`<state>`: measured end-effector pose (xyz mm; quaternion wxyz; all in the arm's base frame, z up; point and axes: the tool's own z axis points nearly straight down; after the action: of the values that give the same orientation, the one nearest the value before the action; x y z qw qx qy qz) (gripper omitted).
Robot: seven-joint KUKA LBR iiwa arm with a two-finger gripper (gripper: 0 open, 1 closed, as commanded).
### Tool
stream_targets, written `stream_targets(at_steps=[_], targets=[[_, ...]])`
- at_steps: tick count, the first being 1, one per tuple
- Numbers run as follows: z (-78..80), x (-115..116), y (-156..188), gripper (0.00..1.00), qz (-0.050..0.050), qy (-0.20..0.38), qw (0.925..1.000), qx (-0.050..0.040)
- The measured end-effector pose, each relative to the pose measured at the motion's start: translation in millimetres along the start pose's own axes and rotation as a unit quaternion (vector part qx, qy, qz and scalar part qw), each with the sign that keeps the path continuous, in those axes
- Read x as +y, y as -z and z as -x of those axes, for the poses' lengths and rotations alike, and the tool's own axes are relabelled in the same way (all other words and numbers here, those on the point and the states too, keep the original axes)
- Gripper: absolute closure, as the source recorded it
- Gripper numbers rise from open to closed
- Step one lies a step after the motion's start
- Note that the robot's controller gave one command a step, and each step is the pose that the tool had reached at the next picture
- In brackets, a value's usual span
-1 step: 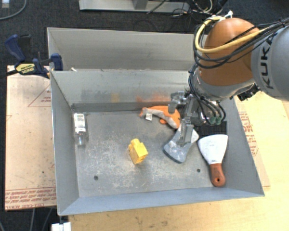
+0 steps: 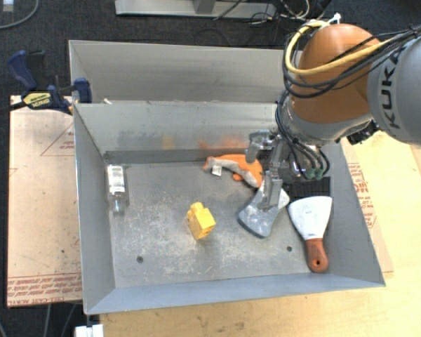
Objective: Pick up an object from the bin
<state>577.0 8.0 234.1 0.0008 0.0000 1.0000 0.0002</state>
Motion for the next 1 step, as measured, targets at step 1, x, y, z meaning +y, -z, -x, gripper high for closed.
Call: stream_targets(at_steps=[1], targets=[[-1.7,-12.4,-39.1,0.00,0.000,0.055,0.9985,-0.0010]])
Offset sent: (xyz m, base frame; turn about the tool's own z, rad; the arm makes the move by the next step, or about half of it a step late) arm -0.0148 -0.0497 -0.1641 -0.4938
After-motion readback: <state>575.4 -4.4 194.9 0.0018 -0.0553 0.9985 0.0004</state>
